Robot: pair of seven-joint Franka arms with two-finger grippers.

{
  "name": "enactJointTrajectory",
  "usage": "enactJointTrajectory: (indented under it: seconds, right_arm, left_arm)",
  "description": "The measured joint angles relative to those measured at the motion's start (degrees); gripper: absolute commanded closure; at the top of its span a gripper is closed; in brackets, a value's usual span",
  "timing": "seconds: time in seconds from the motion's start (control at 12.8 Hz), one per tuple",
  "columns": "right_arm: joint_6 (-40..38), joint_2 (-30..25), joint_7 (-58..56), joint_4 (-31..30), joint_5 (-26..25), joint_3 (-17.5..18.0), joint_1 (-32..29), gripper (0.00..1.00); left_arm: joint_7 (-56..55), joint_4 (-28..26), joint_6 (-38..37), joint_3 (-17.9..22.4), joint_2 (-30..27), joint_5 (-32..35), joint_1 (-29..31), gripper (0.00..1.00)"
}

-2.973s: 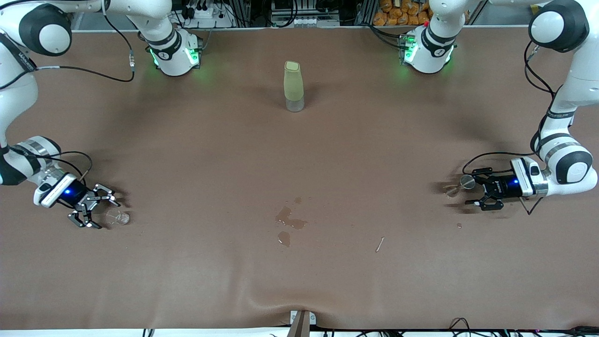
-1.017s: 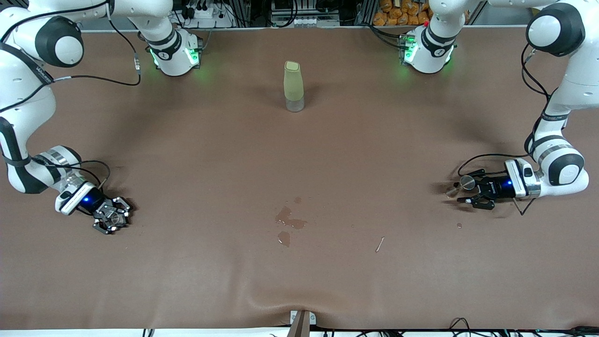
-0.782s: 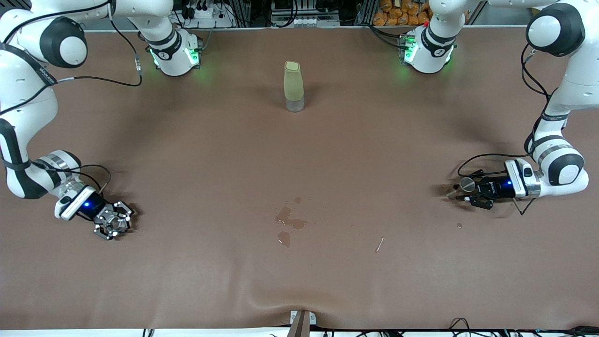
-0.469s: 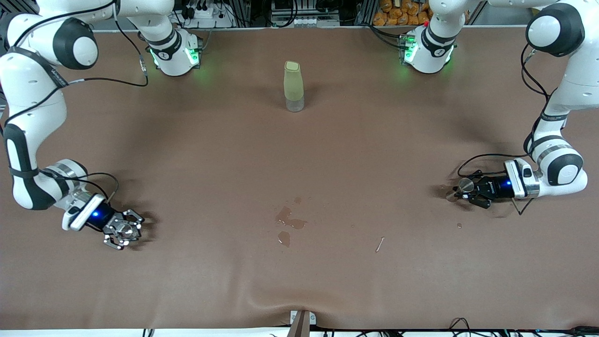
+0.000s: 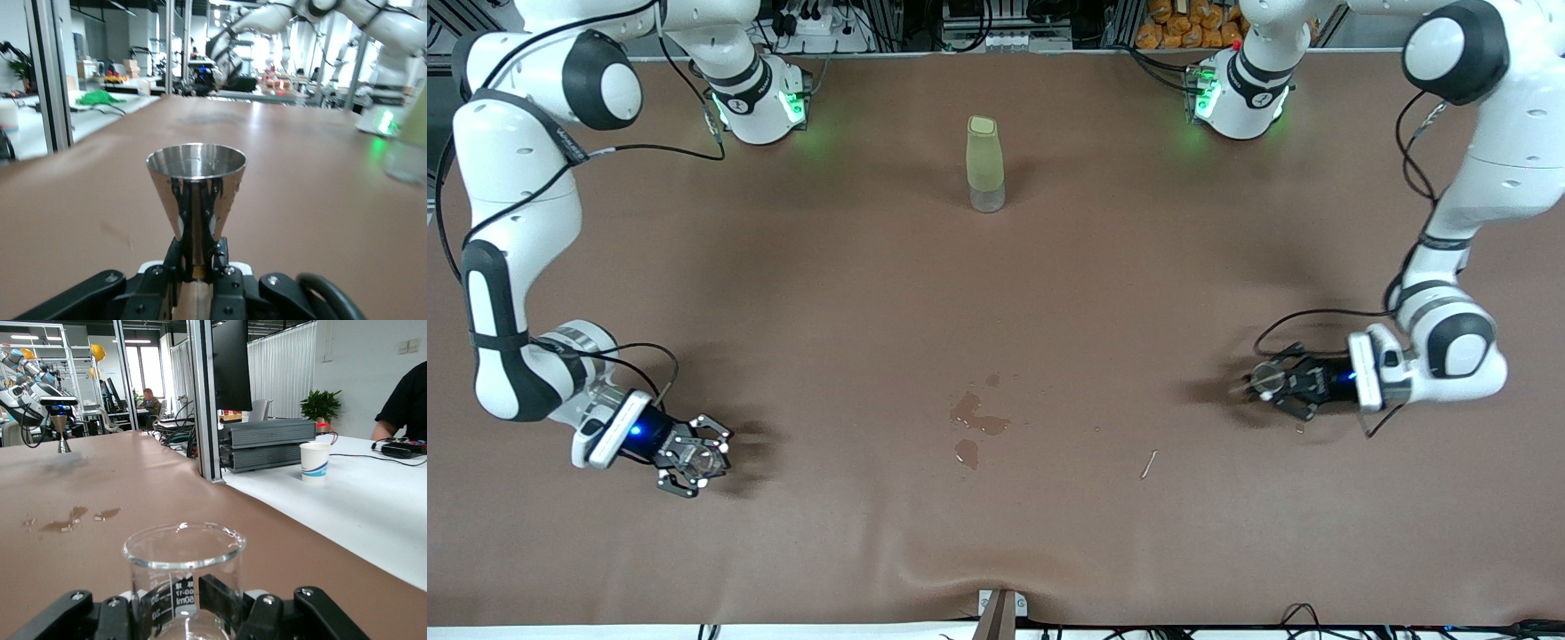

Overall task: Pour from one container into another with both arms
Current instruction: 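Carry the jigger with the left gripper toward the beaker in the right gripper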

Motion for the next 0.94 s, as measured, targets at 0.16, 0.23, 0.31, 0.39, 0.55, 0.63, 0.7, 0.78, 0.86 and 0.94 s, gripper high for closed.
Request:
enactJointTrajectory:
  seconds: [0.16, 0.23, 0.31, 0.39, 0.55, 0.63, 0.7, 0.78, 0.86, 0.94]
  right_arm:
    - [1.3, -1.7, 4.3, 0.6, 0.0, 0.0, 2.1, 1.00]
    - [1.4, -2.6, 5.8, 0.6, 0.0, -0.1, 2.8, 1.00]
    - [1.5, -3.5, 7.1, 0.6, 0.0, -0.1, 3.6, 1.00]
    - [1.4, -4.1, 8.4, 0.6, 0.0, 0.0, 4.3, 1.00]
    - [1.4, -5.4, 11.6, 0.7, 0.0, 0.0, 5.8, 1.00]
    - [1.5, -6.2, 13.0, 0.8, 0.0, 0.1, 6.7, 1.00]
    - [1.9, -7.0, 14.9, 0.8, 0.0, 0.1, 7.6, 1.00]
    - [2.2, -7.6, 17.3, 0.8, 0.0, 0.1, 8.4, 1.00]
    - [2.2, -8.1, 19.6, 0.8, 0.0, 0.1, 9.2, 1.00]
    - [2.3, -8.4, 21.4, 0.8, 0.0, 0.1, 10.1, 1.00]
  left_arm:
    - [-0.8, 0.0, 7.5, -1.9, -0.3, -8.1, -6.3, 1.00]
    - [-0.7, 0.3, 10.6, -2.1, -0.3, -11.8, -10.3, 1.00]
    - [-0.7, 1.2, 14.4, -2.1, -0.3, -16.3, -14.8, 1.00]
    - [-0.7, 2.2, 18.4, -2.0, -0.2, -21.0, -18.9, 1.00]
    - [-0.7, 5.2, 25.5, -1.8, -0.2, -28.6, -26.2, 1.00]
    - [-0.7, 7.0, 28.8, -1.5, -0.1, -31.3, -29.2, 1.00]
    - [-0.8, 8.7, 31.5, -1.3, 0.0, -33.8, -31.9, 1.00]
    - [-0.8, 10.3, 33.7, -1.2, 0.3, -35.6, -34.1, 1.00]
    - [-0.8, 12.0, 35.9, -1.0, 0.8, -36.8, -36.2, 1.00]
    - [-0.8, 13.7, 37.6, -0.5, 1.4, -37.8, -38.4, 1.00]
